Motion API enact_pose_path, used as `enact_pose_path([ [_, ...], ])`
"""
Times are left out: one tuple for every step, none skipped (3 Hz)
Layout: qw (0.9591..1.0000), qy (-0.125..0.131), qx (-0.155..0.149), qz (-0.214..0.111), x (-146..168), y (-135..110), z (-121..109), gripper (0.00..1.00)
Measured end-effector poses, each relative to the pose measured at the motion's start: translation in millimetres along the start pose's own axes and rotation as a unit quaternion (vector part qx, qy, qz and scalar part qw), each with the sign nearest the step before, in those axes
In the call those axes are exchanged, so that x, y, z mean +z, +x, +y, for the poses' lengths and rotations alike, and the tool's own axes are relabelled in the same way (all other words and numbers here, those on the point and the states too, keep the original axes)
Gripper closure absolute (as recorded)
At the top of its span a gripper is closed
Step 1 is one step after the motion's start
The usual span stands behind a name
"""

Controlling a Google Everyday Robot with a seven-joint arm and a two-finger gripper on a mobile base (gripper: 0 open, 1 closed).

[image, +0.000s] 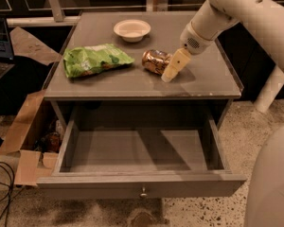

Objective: Place orange can into top drawer

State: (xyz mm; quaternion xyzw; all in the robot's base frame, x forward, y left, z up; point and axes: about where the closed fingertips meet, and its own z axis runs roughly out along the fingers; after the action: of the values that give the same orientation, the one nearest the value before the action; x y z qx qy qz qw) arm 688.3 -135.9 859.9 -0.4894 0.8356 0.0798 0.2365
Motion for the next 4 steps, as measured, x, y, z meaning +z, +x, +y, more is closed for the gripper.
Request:
enact_pose_path([
  [0.9992, 0.0, 0.039, 0.008, 10, -3, 0, 0.0],
  [0.998, -0.011, 0.061, 0.014, 22, -8, 2, 0.0],
  [0.9976, -0.016, 0.066, 0.016, 27, -10, 3, 0.0],
  [0.9976, -0.016, 0.066, 0.016, 27, -10, 3, 0.18],
])
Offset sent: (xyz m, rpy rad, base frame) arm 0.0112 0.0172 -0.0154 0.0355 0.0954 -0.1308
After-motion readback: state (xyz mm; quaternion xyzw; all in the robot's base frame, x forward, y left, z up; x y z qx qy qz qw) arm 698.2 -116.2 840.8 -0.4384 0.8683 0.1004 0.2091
